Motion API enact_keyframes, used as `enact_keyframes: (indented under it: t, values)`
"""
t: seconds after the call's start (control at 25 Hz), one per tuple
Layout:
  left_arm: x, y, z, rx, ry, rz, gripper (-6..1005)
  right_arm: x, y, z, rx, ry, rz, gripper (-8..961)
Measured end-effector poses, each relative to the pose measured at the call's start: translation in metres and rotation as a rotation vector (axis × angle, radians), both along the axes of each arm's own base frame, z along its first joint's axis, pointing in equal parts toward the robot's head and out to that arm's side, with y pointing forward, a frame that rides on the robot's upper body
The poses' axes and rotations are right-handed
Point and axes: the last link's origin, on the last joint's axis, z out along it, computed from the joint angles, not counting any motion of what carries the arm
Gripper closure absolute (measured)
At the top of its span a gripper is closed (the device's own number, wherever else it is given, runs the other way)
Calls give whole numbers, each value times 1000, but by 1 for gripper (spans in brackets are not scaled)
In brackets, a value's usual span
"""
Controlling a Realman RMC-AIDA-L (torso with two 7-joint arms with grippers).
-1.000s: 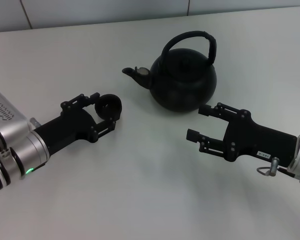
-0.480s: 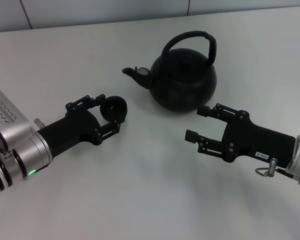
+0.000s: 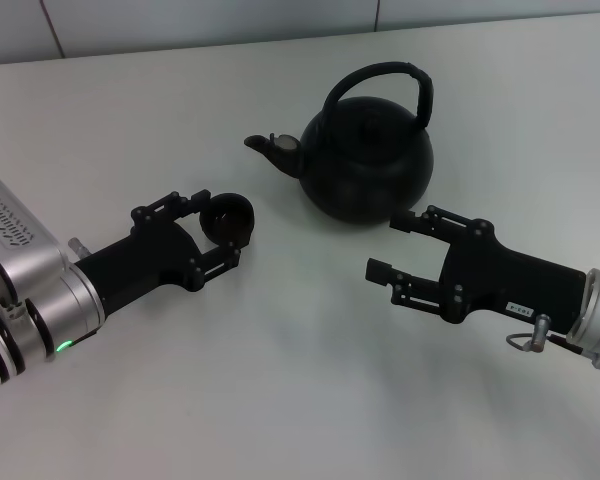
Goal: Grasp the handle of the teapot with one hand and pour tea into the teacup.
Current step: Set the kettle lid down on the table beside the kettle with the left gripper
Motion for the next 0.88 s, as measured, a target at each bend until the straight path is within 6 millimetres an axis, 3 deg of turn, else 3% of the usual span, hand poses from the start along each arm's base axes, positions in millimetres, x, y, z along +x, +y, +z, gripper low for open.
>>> enact_keyframes:
  t: [0.88]
  values:
    - [-9,-3,-3,-4,31,39,316,-1,1,0,-3,-2,6,213]
